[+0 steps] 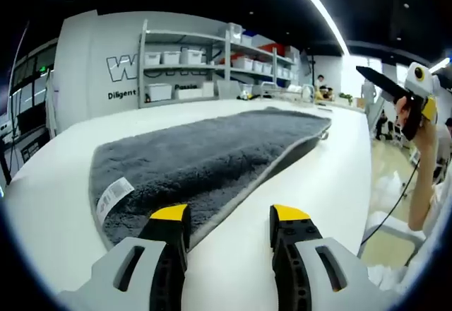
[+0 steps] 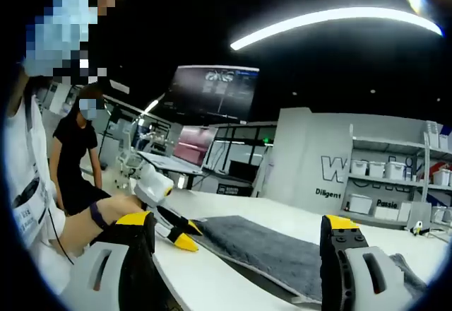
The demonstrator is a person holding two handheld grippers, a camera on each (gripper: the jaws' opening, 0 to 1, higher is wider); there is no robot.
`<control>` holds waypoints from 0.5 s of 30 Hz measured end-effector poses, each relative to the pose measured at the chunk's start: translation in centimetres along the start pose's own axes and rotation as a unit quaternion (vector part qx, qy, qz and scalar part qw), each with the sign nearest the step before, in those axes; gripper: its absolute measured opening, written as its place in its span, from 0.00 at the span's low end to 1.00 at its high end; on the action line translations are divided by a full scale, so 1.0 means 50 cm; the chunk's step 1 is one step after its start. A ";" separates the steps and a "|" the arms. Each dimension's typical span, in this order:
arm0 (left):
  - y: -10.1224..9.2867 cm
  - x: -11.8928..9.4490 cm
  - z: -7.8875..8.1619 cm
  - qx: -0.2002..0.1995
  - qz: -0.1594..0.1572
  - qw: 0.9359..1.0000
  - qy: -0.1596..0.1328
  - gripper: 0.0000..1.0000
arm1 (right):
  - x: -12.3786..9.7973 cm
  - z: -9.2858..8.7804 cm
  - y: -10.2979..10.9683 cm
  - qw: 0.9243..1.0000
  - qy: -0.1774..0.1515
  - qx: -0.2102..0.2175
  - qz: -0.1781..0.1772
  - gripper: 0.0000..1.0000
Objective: Open the folded towel by lifting each exposed corner and separating the folded layers until the towel lies flat within the target outline without major curled edges
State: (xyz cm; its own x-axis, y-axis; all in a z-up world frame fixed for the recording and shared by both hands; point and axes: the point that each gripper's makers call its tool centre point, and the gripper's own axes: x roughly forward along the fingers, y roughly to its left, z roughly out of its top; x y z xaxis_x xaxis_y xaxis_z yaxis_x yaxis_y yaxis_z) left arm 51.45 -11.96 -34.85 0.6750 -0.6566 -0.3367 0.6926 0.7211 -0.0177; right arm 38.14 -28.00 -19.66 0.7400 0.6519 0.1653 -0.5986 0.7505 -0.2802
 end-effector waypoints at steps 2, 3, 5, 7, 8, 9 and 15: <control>0.001 -0.011 -0.007 0.017 -0.012 1.000 0.004 0.38 | -0.016 0.006 -0.003 1.000 -0.001 -0.004 -0.008 0.99; 0.002 -0.020 -0.010 0.018 -0.013 1.000 0.005 0.33 | -0.026 0.005 -0.009 1.000 0.005 -0.007 -0.017 0.99; 0.007 -0.035 -0.014 0.014 -0.017 1.000 0.006 0.26 | -0.055 0.002 -0.035 0.998 0.019 -0.018 -0.052 0.99; -0.007 -0.048 -0.017 -0.005 -0.047 0.999 0.002 0.25 | -0.071 0.000 -0.051 0.997 0.024 -0.019 -0.075 0.99; -0.013 -0.057 -0.017 -0.026 -0.062 0.998 -0.003 0.25 | -0.092 0.000 -0.076 0.994 0.032 -0.015 -0.104 0.99; -0.018 -0.066 -0.017 -0.048 -0.078 0.996 -0.009 0.25 | -0.103 -0.001 -0.086 0.993 0.041 -0.020 -0.112 0.99; -0.020 -0.089 -0.017 -0.049 -0.059 0.997 -0.009 0.28 | -0.168 0.005 -0.135 0.986 0.042 -0.007 -0.161 0.98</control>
State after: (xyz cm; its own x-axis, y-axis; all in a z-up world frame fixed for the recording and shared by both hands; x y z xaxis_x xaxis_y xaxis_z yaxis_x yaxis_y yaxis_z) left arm 47.54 -9.58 -34.15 0.5960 -0.7409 -0.3094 0.7394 0.6567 -0.1483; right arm 35.87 -38.53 -18.91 0.9141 0.3684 0.1692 -0.3247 0.9153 -0.2385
